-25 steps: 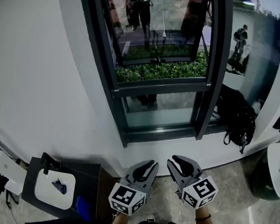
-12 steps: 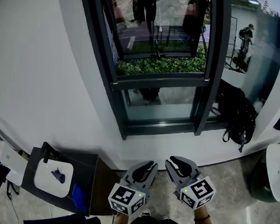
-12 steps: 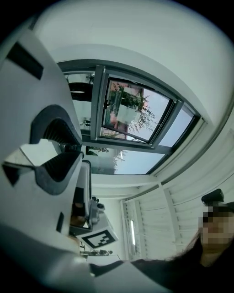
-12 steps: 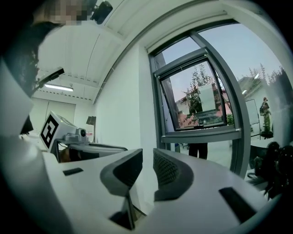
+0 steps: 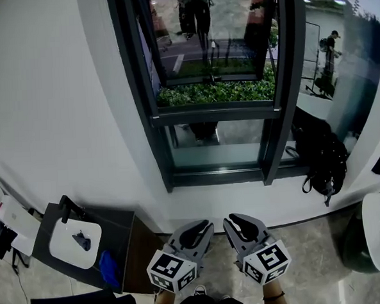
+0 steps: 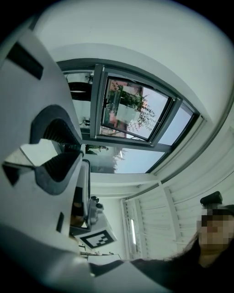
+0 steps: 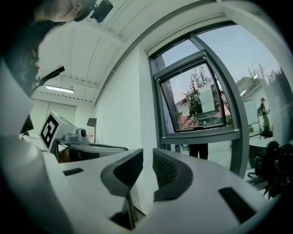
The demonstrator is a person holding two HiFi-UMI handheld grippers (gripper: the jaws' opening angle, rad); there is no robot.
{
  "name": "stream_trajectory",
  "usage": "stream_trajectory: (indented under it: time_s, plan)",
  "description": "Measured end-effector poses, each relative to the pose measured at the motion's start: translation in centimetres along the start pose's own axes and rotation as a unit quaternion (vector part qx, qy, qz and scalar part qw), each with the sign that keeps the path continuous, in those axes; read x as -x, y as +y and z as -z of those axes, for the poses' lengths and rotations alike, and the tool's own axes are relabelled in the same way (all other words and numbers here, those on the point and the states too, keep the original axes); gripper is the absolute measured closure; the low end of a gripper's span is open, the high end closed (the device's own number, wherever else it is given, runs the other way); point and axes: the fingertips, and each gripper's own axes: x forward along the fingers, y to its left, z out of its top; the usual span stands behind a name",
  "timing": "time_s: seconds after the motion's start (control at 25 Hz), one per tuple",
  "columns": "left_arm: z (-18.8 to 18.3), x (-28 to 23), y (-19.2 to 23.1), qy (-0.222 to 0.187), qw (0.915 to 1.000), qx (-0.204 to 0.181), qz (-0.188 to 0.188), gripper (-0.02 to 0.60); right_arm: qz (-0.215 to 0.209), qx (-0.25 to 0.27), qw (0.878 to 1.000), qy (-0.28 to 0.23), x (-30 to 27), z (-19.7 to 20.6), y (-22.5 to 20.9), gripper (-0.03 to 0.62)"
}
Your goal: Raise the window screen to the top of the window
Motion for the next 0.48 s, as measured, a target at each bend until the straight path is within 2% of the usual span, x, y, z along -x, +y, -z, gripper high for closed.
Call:
stream_trajectory:
  time_s: [0.24, 0.32, 0.48]
  plan:
    - [-0.5, 0.5, -0.8, -0.03, 0.9993, 0.02, 0.013, 0.531, 0.007, -0.005, 1.0, -0.001, 0.8, 0.9, -0.1, 0.523]
    - [-0.1, 0.6, -0.7, -0.022, 0.9994, 0.023, 0.013, 0.545, 0.007, -0.007, 1.0, 0.0, 0.8, 1.1, 0.0, 0.523]
    - [0.9, 0.8, -0.5, -0.001, 0.9999, 0.003, 0.012, 0.549, 0.008, -0.006, 1.0, 0.004, 0.7, 1.1, 0.4, 0.523]
